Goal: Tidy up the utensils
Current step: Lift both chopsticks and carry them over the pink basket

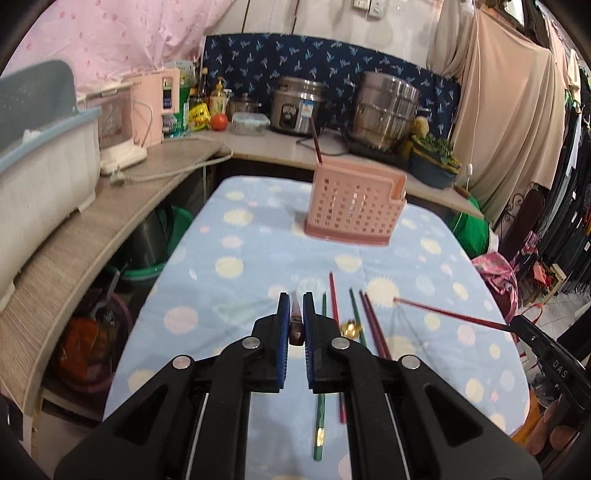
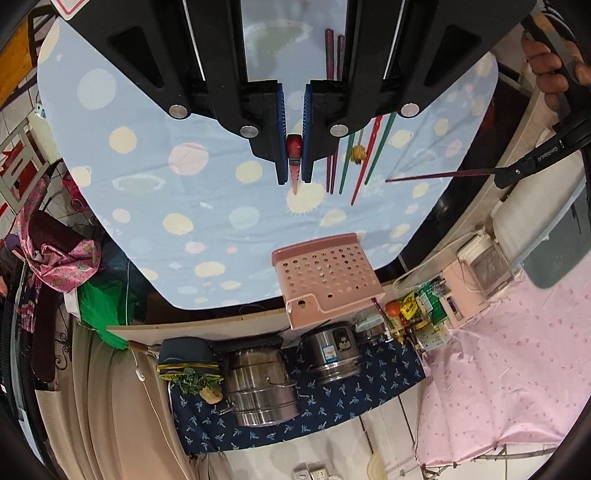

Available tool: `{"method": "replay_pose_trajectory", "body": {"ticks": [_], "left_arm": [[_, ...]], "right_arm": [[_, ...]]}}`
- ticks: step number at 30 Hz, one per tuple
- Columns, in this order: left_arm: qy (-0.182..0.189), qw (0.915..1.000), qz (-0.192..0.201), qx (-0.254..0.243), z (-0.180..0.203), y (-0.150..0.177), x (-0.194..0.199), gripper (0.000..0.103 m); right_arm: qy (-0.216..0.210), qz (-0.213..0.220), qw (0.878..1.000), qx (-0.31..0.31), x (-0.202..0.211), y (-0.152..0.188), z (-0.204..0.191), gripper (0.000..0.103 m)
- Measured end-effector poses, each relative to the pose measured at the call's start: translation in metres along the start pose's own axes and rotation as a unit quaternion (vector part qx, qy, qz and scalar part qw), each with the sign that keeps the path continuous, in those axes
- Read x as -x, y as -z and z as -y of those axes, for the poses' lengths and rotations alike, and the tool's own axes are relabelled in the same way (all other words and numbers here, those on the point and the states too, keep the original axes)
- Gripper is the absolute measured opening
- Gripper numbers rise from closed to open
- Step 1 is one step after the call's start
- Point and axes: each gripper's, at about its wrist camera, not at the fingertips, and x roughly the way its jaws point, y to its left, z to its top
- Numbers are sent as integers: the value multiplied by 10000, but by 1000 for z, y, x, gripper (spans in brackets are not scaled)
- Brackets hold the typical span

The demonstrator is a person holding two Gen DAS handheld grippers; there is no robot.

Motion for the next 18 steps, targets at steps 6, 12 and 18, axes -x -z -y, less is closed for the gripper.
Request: {"method": "replay_pose_trajectory", "body": {"ticks": [6,12,18], "left_arm": [[107,9993,343,41,5,-42,5,7],[234,9983,538,65,10,-81,0,7],[318,9964,784,38,17,-122,-1,7]], "right_arm": [[-64,276,9996,-70,2,-34,4,7],[-255,404,9986,-226,-1,-66,12,7],[-431,577,9969,-322,-9,-102,14,7]]}}
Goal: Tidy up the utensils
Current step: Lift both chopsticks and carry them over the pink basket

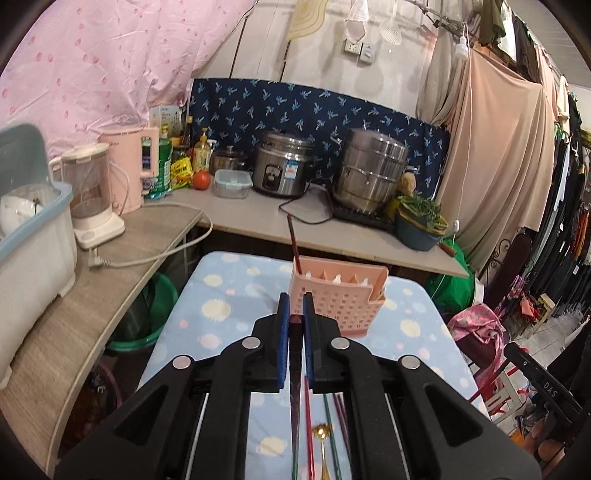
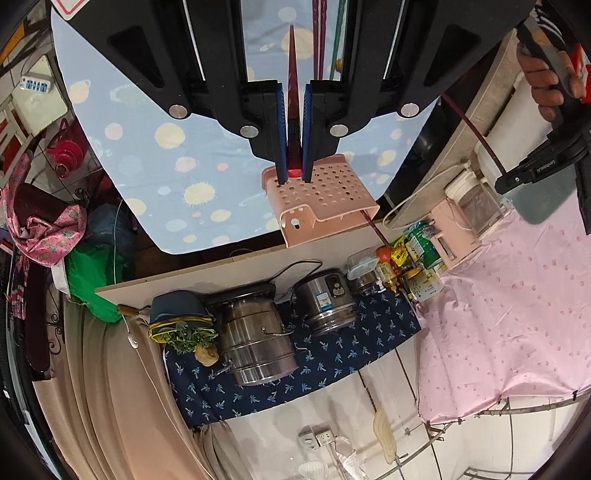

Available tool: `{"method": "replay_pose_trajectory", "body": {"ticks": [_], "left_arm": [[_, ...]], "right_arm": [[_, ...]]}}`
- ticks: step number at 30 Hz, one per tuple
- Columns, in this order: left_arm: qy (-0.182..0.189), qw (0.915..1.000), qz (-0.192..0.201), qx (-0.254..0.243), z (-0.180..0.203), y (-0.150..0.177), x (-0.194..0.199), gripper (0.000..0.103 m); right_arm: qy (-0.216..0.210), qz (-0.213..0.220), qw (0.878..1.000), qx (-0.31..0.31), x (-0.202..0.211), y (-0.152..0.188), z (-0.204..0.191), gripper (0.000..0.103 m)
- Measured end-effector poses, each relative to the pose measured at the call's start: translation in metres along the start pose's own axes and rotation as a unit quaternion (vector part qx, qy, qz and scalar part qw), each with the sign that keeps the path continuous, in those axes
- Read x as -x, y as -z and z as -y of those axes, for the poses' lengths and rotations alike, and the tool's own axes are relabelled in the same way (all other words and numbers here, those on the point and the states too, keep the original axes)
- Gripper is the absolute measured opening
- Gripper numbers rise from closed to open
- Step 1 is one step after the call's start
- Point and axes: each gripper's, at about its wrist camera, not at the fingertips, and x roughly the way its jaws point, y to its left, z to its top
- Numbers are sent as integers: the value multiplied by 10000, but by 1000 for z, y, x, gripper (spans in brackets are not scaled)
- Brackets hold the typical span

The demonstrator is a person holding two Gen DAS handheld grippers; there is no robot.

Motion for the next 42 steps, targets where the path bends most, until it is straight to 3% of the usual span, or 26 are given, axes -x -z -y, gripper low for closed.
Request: {"method": "replay_pose_trajectory", "body": {"ticks": [13,24,30,42], "left_arm": [[17,9954,961,-36,27,-105,-23,7],[-54,9879,1549,98,33,-169,-83,7],[-121,9893,1452,109,33,-166,-128,7],[-221,9973,659,218,9,-109,-198,7]], "right_arm": [[-323,818,9961,58,-44,-99,-27,7],[-471,1316,9899,-225,-110,-163,-37,7],[-429,1167,9921,-148,-154,-162,-41,7],[-280,417,9987,-117,-213,-117,-24,7]]}}
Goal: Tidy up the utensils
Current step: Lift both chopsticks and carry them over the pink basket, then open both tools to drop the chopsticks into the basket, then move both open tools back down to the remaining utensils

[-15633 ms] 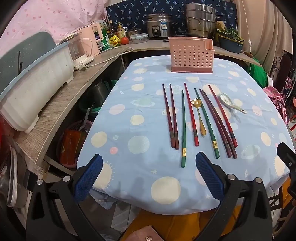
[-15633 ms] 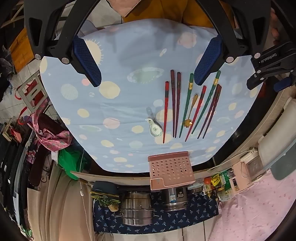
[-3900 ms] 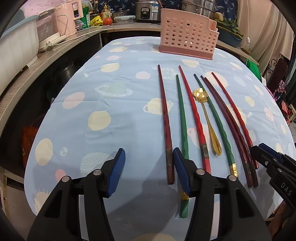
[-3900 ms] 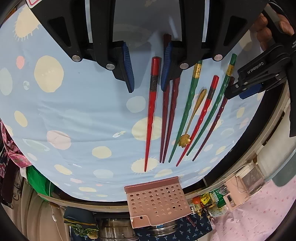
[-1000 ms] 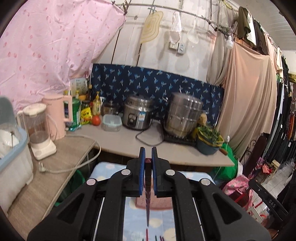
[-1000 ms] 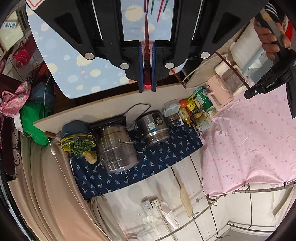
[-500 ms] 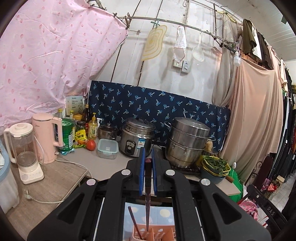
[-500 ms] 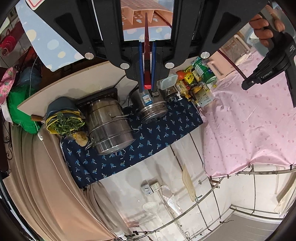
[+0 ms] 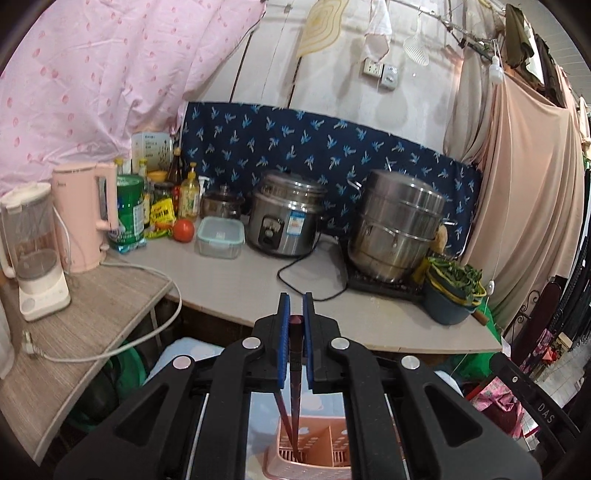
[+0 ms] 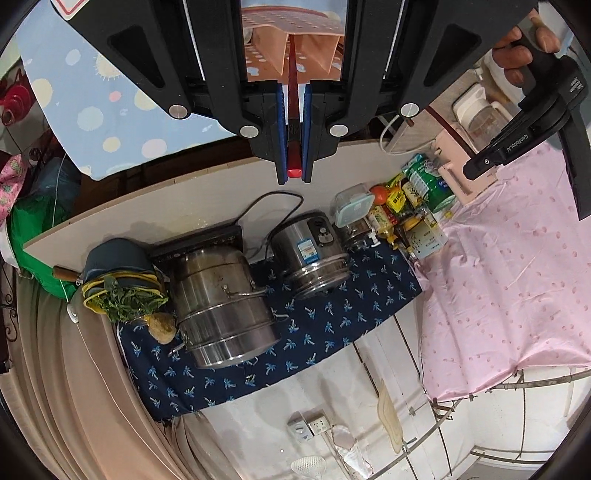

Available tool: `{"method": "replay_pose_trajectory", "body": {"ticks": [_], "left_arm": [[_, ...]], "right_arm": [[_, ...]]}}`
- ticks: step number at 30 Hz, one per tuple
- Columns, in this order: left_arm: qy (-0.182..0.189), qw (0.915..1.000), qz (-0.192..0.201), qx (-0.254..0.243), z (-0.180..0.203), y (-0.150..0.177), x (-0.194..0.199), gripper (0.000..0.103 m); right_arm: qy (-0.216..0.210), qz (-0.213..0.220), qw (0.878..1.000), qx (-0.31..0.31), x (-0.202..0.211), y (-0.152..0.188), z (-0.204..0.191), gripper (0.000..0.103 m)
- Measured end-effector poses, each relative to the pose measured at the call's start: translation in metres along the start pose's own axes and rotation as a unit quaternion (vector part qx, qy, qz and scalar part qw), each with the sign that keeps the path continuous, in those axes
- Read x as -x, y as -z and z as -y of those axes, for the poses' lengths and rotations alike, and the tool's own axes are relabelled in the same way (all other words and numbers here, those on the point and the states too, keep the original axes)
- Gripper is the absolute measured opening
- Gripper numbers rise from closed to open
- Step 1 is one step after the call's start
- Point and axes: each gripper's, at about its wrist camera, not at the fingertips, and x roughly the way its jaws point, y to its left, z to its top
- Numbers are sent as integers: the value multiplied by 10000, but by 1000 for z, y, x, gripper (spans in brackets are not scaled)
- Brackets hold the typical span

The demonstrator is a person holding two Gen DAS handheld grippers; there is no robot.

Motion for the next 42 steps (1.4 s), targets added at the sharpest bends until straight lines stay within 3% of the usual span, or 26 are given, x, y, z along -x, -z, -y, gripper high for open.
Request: {"method": "replay_pose_trajectory", "body": {"ticks": [8,10,12,13,22,31,37,42], "left_arm": [[-94,9997,-236,-46,-5,17,-5,7],[-78,9996,-274,-26,-7,20,-4,10],[-128,9995,-291,-16,-9,21,-2,22],[-149,9995,-263,-8,-10,23,1,32],[-358,9988,-245,-212,-6,33,31,49],[-538,9954,-468,-644,6,54,76,52],[-507,9930,-715,-798,7,84,111,59],[-506,9899,-974,-900,-1,123,138,59]], "right_arm": [[89,-200,9997,45,-5,15,6,10],[127,-191,9997,56,-1,17,7,19],[111,-161,9998,7,5,17,9,43],[111,-144,9998,-4,8,18,10,45],[101,-210,9997,110,41,28,7,46],[149,-339,9988,316,91,51,-3,46],[105,-494,9984,255,130,82,-4,48],[190,-734,9969,188,160,120,1,48]]}}
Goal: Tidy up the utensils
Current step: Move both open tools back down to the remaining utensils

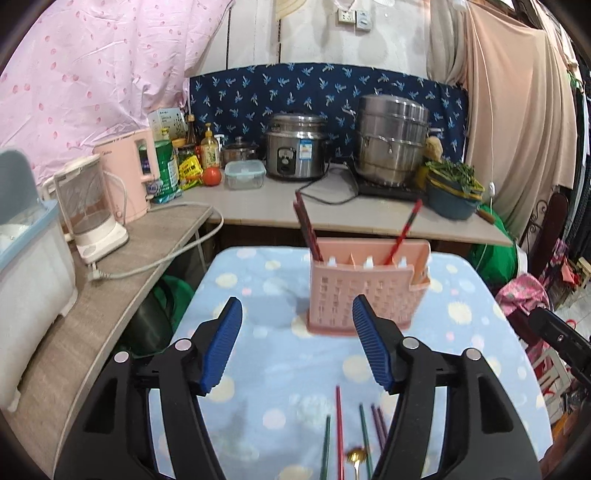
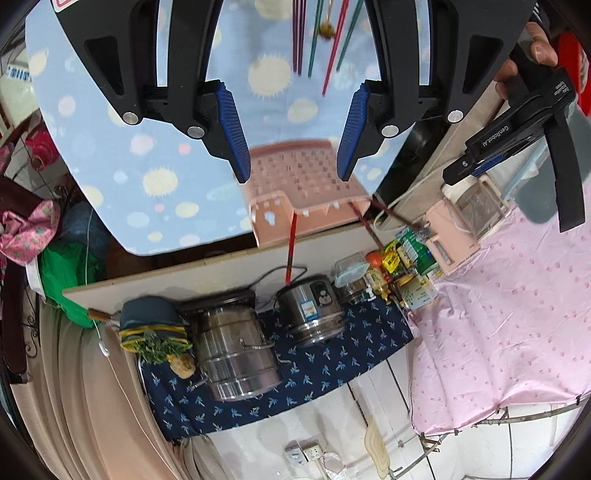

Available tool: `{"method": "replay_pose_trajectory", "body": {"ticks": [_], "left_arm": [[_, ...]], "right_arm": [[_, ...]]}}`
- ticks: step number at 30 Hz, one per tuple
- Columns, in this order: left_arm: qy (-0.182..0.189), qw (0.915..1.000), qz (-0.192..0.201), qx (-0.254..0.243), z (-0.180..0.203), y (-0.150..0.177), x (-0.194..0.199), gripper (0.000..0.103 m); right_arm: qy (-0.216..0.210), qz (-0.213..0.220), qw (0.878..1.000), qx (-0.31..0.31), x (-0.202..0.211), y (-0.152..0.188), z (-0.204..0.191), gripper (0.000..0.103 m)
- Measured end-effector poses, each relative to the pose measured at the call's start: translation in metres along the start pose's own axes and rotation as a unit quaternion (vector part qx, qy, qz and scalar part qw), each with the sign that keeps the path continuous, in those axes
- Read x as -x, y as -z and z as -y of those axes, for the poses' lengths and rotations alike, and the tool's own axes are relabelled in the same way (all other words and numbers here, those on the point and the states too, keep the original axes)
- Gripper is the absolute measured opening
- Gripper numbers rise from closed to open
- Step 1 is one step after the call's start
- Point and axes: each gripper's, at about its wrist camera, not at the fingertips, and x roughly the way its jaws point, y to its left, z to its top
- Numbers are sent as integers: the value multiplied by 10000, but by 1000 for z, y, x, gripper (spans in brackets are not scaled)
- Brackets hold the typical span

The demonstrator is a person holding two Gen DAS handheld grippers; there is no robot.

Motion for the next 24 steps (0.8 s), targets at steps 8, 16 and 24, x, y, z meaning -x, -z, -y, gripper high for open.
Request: {"method": "replay_pose_trajectory", "body": {"ticks": [8,16,24], "left_arm": [[-15,9984,-569,29,-14,87,12,59],[55,9938,-1108,36,-18,156,17,59],[170,9890,-1472,-34,-14,199,27,59]], "right_arm": [[273,-666,9974,17,19,80,11,48],[637,-1053,9920,266,31,148,10,48],[690,-1340,9874,479,34,190,2,48]]}}
